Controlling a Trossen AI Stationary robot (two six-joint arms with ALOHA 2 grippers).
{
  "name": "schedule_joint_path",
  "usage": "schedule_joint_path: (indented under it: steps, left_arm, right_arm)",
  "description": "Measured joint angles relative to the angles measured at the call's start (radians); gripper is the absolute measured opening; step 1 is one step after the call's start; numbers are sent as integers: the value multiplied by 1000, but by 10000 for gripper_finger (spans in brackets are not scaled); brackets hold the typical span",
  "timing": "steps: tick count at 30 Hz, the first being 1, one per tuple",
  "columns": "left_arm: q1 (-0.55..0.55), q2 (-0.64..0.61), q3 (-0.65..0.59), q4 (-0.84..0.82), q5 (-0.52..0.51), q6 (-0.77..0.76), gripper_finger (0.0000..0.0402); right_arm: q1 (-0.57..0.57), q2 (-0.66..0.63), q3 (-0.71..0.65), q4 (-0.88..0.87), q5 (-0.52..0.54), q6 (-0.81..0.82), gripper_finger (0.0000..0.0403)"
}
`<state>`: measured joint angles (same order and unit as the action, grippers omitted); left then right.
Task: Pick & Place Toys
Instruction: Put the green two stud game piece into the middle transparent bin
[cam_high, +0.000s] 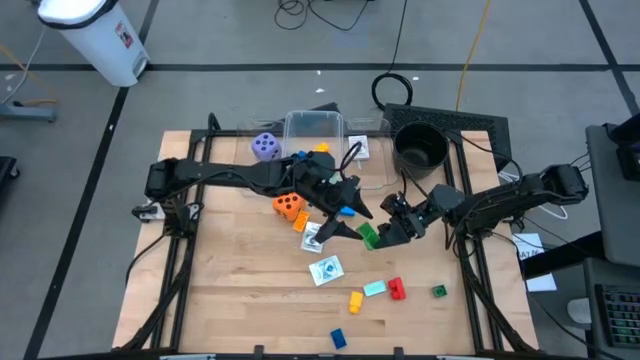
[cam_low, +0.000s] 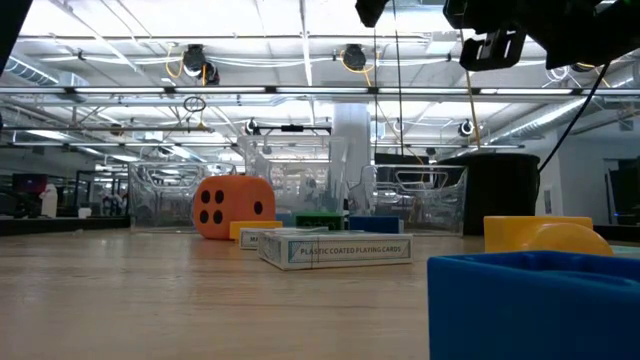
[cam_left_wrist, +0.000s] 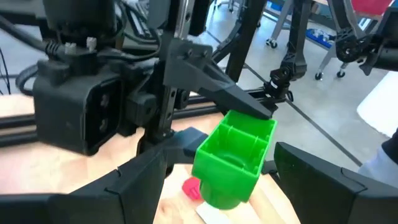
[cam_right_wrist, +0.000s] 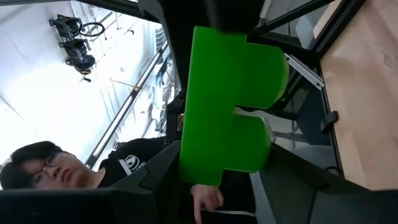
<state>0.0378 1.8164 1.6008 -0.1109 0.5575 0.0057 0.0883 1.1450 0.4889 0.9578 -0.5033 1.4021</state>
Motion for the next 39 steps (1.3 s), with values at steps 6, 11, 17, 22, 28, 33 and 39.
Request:
schedule_joint_path:
  steps: [6,11,17,22,28,33,39]
  left_arm:
    - [-8,0,0,4,13,8,301]
    - [-15,18,0,3,33,-10,299]
    - [-19,30,0,10,42,-12,248]
    - [-19,30,0,11,43,-9,191]
    - [-20,30,0,11,55,-7,148]
    - [-19,29,-1,48,84,-17,148]
    - [-13,26,-1,49,93,-51,139]
  right_arm:
    - [-3,0,0,-2,0,0,176]
    - [-3,0,0,-2,0,0,176]
    - [-3,0,0,-5,-3,0,176]
    - [-2,0,0,-4,-7,0,176]
    - [-2,0,0,-4,-17,0,176]
    - [-2,-2,0,3,-8,-2,181]
    - [-5,0,0,25,12,-1,212]
